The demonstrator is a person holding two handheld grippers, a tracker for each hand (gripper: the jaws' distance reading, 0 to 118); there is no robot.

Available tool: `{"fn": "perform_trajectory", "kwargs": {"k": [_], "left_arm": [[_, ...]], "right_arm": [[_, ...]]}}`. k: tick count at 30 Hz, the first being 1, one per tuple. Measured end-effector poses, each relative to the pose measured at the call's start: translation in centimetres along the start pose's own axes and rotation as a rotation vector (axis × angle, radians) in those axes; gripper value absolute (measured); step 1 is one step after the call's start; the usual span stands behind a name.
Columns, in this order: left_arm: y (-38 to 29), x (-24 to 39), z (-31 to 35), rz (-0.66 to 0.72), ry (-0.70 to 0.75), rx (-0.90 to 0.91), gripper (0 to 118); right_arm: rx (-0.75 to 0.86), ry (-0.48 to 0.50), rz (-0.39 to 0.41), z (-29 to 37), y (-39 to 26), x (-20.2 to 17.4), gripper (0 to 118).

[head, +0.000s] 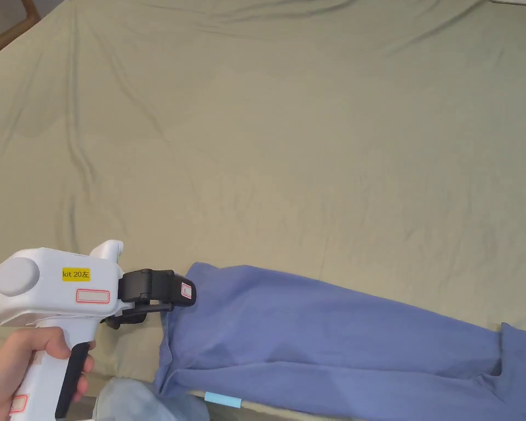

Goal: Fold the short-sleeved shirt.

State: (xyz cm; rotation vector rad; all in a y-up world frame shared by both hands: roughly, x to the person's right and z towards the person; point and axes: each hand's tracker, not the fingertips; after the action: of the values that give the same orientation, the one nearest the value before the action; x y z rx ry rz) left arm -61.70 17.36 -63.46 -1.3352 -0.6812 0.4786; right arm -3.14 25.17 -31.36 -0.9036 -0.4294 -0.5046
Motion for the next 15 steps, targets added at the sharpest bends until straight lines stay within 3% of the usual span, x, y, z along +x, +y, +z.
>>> {"fn": "perform_trajectory", "kwargs": {"k": [4,8,9,10,11,12,13,15], "left_arm": [[1.8,-1.6,-3.1,0.010,-0.126,-0.076,103],[2.0,-0.1,-3.9,-0.064,-0.103,-0.059,101],[2.2,-0.2,-4.2,-0.035,-0.185,-0.083,91],[1.3,0.2,-3.6,-0.002,-0.226,-0.095,56],[1.1,0.5,-4.2,-0.025,-0.186,-0.093,29],[0.8,1.2,-4.8,-0.069,-0.095,-0.101,18],[0.6,1.6,-5.1,-0.088,-0.032,-0.108,17],[1.3,0.5,-5.4,-0.086,-0.058,-0.096,12]], "right_arm": [[-0.011,0.004,-0.004,0.0,-0.2,-0.2,0],[-0.011,0.011,-0.001,0.2,-0.2,-0.6,0],[-0.011,0.014,-0.002,0.2,-0.3,-0.7,0],[-0.011,0.015,-0.001,0.1,-0.3,-0.7,0],[-0.012,0.015,0.002,0.2,-0.2,-0.9,0],[-0.011,0.016,0.001,0.2,-0.2,-0.9,0],[-0.010,0.021,-0.002,0.3,-0.2,-1.0,0],[-0.007,0.035,0.001,0.5,-0.2,-1.2,0]]}}
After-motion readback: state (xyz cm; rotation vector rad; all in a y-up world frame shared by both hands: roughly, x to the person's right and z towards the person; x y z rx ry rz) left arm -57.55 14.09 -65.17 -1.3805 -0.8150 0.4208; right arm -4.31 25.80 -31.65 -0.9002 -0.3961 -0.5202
